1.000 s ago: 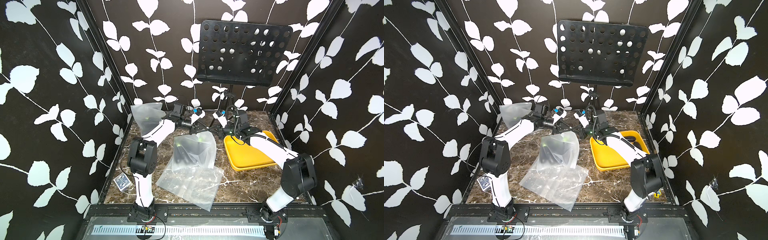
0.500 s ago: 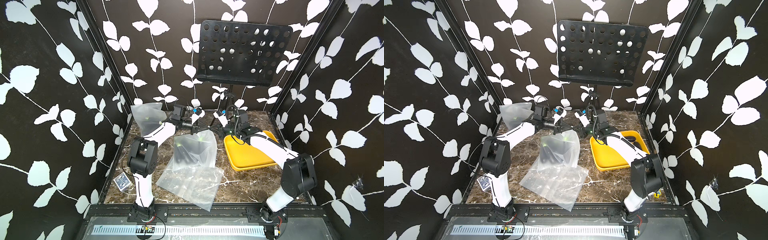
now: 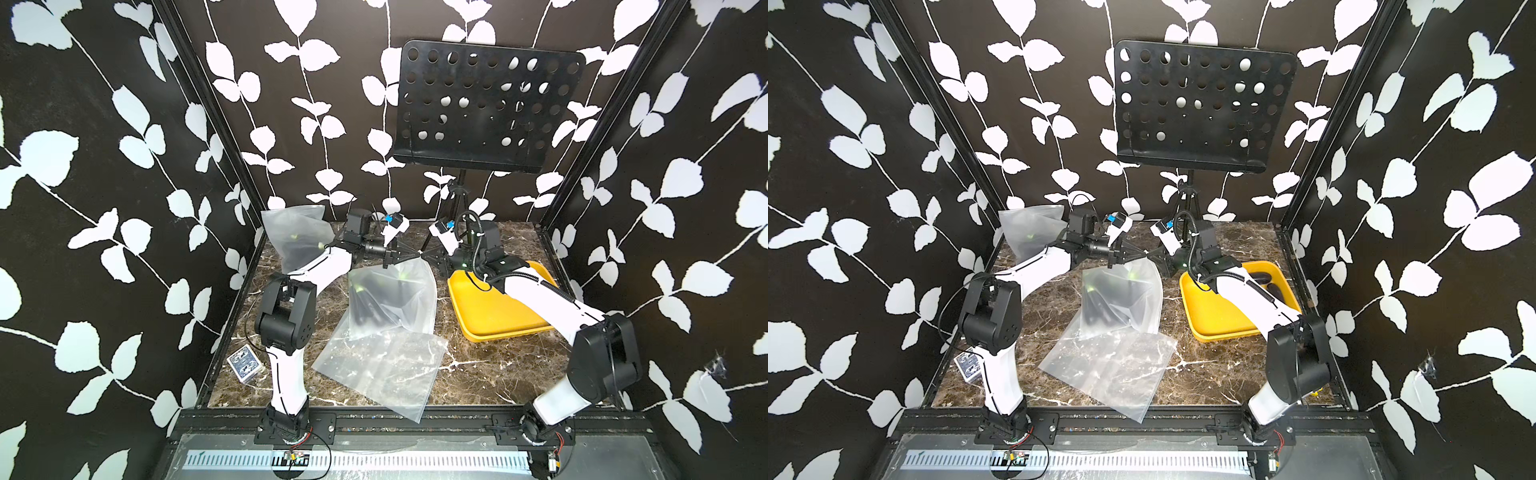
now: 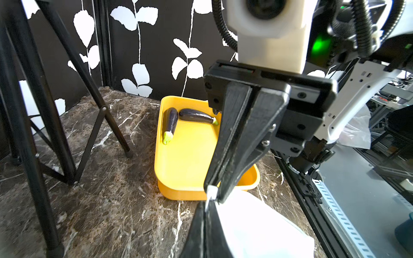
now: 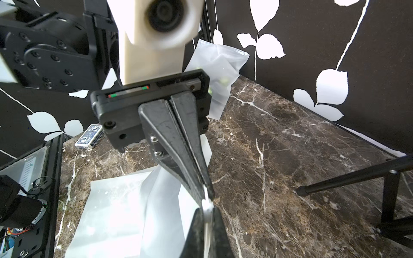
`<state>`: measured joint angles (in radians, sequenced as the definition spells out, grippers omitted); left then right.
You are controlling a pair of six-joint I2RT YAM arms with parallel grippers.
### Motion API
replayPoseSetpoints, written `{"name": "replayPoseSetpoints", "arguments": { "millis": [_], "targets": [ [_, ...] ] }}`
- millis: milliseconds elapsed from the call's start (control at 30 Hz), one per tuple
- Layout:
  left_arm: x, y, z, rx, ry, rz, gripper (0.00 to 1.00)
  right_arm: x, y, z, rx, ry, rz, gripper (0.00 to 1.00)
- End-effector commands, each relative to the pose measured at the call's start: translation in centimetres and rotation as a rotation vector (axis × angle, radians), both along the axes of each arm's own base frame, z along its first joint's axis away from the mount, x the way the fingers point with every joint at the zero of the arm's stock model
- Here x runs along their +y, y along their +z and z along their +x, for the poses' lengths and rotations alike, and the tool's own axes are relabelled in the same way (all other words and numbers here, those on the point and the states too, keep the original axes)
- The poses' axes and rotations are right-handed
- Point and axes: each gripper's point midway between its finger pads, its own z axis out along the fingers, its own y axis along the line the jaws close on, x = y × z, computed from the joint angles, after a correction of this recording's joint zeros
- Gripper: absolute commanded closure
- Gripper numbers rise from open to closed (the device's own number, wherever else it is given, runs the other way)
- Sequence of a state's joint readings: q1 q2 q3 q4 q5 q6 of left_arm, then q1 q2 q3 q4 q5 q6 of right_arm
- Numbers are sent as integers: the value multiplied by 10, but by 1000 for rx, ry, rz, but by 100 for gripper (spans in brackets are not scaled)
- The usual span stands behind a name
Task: Place the eggplant in a zip-top bag and seal the zipper
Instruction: Zip the zipper on the zipper food storage bag.
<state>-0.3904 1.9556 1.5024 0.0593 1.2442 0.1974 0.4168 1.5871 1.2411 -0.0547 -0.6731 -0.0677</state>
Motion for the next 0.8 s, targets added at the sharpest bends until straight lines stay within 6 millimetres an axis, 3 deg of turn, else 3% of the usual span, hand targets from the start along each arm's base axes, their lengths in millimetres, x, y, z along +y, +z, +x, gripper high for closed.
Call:
{"name": "replayPoseSetpoints", "arguments": {
  "millis": [0,367,567,767],
  "targets": [
    [19,42,15,-127,75,-44,100,-10,-25,-18,85,27,-47,100],
    [21,42,24,-108,112,-46,100,-11,-29,-24,104,24,-31,100],
    [20,42,21,-118,118,-37,100,-7,-19,-21,86,23,15,100],
    [26,46,32,-123,169,-49,100,-9,-24,-25,105,25,4,100]
  ]
}}
